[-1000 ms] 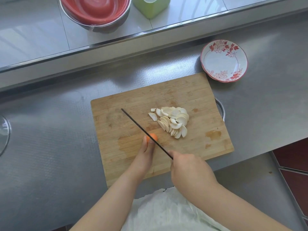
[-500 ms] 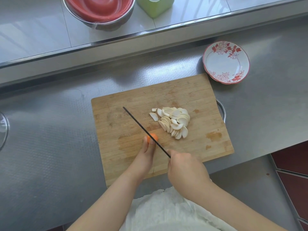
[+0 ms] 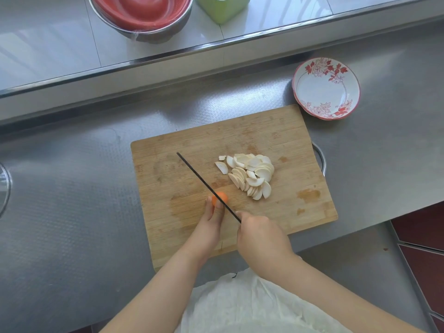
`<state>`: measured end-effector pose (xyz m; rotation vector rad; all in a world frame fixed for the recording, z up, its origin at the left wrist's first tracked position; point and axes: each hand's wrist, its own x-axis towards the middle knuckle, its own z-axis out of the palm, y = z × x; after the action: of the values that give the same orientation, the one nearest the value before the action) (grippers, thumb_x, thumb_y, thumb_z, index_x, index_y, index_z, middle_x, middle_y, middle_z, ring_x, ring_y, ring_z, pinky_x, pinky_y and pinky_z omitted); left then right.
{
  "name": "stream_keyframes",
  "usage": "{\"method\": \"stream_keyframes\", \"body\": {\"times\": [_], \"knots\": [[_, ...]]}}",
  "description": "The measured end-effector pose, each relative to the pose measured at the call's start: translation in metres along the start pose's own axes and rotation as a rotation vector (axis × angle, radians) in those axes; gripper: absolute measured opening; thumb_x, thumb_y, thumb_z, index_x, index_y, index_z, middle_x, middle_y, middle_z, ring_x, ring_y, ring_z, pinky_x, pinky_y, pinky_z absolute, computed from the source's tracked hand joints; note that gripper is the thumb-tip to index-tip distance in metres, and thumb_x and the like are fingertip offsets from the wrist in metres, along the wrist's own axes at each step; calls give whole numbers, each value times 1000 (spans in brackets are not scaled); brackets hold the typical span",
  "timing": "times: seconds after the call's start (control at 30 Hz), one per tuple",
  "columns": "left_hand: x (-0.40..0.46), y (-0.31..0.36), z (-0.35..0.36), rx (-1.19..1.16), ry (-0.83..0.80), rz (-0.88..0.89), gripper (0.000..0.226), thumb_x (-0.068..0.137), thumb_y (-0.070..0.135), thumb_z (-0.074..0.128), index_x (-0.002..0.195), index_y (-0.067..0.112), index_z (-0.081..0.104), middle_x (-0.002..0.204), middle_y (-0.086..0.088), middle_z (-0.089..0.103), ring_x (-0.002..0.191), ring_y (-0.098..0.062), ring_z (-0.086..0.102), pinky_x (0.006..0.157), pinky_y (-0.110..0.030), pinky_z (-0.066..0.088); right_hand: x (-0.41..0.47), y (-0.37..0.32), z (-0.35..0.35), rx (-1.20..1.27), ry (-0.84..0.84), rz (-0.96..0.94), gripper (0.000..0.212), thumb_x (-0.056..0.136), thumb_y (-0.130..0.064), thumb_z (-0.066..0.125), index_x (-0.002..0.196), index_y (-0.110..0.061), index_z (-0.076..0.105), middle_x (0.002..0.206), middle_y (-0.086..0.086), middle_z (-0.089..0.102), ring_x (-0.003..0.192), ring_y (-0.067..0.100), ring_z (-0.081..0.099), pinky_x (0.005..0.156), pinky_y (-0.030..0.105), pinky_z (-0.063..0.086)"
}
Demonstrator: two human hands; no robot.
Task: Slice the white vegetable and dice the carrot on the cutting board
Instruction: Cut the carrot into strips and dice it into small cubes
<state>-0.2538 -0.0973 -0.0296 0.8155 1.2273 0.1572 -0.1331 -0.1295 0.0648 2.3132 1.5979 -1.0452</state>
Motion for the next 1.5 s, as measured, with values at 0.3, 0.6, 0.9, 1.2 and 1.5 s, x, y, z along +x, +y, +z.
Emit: {"method": "stream_keyframes", "body": {"times": [0.3, 0.6, 0.9, 1.2, 1.5], "knots": [[2, -3, 2, -1, 17, 30, 86, 75, 89, 32, 148, 46, 19, 157, 22, 14, 144, 1, 9, 119, -45, 10, 9, -2, 4, -12, -61, 35, 39, 96, -10, 40, 131, -21, 49, 101, 6, 66, 93, 27, 63, 61, 29, 43], [4, -5, 3, -7, 25, 33, 92, 70, 92, 32, 148, 47, 17, 157, 21, 13, 144, 1, 6, 119, -45, 9, 17, -6, 5, -27, -104, 73, 38, 94, -7, 40, 129, -18, 51, 107, 8, 64, 97, 28, 62, 63, 30, 42], [13, -13, 2, -74, 19, 24, 92, 70, 90, 40, 148, 45, 22, 157, 18, 20, 143, -4, 20, 118, -44, 17, 28, -15, 3, -62, -155, 118, 20, 93, -7, 43, 108, -11, 54, 107, 10, 63, 98, 28, 63, 67, 31, 45], [-3, 5, 8, -78, 30, 30, 106, 70, 87, 36, 154, 30, 4, 160, 15, 7, 144, -1, 10, 120, -36, 10, 51, -12, 19, -46, -170, 149, 20, 95, -6, 42, 106, -11, 58, 106, 8, 64, 98, 27, 62, 66, 30, 43], [-8, 9, 11, 22, 110, 65, 75, 93, 63, 26, 154, 26, 4, 159, 13, 9, 144, -3, 10, 110, -19, 8, 56, -4, 34, -15, -132, 139, 17, 97, -14, 43, 108, -11, 54, 104, 9, 65, 97, 28, 63, 65, 31, 43]]}}
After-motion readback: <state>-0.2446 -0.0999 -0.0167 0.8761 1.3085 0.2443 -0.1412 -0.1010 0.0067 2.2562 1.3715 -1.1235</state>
